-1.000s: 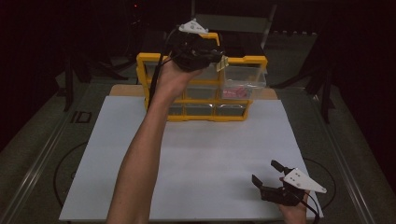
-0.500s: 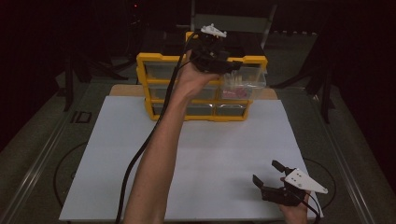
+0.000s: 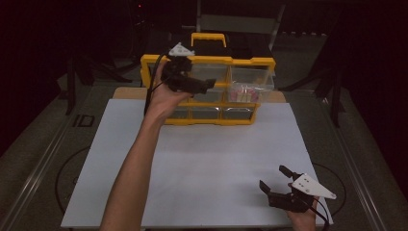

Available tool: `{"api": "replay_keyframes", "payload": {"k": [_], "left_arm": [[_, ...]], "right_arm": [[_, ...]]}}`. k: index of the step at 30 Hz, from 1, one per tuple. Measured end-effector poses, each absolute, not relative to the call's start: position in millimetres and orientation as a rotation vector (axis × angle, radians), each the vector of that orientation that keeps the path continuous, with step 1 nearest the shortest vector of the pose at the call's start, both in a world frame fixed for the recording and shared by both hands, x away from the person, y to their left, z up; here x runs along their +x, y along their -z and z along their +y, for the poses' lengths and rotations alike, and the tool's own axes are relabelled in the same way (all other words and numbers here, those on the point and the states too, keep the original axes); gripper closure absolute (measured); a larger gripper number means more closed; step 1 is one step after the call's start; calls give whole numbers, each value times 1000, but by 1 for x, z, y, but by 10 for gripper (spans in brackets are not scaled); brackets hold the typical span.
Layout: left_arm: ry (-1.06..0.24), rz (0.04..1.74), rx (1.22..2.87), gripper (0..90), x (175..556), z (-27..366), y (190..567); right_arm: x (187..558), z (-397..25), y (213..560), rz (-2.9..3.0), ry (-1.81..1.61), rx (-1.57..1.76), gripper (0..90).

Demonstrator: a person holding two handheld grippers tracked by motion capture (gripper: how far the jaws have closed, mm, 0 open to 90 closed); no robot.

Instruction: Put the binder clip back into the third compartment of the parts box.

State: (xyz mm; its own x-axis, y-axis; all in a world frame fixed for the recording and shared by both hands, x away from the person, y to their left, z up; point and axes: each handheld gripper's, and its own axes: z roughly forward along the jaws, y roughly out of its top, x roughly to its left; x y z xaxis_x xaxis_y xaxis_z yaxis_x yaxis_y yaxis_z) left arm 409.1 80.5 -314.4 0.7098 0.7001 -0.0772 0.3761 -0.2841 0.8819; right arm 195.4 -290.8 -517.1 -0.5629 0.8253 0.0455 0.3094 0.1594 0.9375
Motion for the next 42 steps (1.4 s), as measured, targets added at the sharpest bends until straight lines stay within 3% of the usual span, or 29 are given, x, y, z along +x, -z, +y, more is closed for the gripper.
{"api": "replay_keyframes", "payload": {"k": [6,13,27,42], "left_arm": [[-424,829,1875,16,376,117,341],[-547,847,1889,10,329,155,379],[-617,955,1805,1,234,217,479],[-675,1076,1674,1,201,255,515]], "right_arm": [[195,-288,517,1966,-1397,1070,84],[195,-285,518,1973,-1397,1066,84],[197,-282,519,1970,-1419,1065,84],[216,-277,522,1939,-1461,1075,84]]}}
